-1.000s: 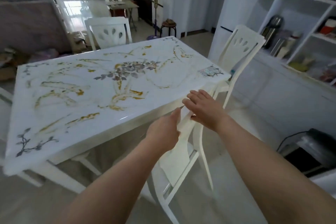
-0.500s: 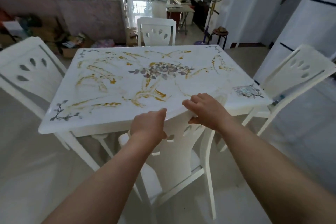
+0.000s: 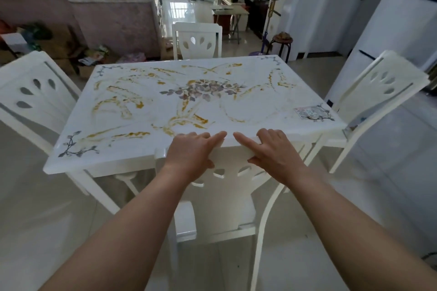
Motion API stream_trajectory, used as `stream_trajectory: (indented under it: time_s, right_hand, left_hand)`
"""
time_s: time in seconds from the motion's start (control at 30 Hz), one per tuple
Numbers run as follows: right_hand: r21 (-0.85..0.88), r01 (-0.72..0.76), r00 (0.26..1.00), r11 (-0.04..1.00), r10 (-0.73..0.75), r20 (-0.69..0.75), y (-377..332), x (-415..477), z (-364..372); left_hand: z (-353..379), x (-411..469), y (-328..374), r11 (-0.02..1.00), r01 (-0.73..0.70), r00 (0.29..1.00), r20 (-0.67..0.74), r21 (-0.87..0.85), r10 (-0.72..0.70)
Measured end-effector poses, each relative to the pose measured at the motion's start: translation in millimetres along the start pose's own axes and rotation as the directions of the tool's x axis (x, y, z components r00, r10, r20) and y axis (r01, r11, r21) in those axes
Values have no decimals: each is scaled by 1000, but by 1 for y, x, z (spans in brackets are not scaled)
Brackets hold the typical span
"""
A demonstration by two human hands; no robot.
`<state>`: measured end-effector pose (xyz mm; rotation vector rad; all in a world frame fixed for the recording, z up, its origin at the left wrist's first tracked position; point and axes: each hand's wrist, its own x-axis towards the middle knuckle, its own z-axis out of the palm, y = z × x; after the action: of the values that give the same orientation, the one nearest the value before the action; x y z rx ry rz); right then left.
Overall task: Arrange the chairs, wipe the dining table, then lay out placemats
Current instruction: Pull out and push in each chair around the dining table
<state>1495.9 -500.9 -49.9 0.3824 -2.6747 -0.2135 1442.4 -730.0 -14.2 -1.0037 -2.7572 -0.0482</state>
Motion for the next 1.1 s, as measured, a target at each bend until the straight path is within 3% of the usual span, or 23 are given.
stream_trajectory:
  time_s: [0.27,0.7,1.1]
  right_hand:
    - [77,-215,977,974,213,25,-34,0,-4]
    - [-27,-288,957,957,288,31,-106,12,-2]
    - [-59,-342,938,938,344,33,-184,31,4]
  left_hand:
    - [6,-10,-34,1000,-2,999,-34,4,2]
    - [28,-41,-96,991,-130,979,-154,34,134]
    - [45,-83,-158,985,-170,969,-182,-15,165]
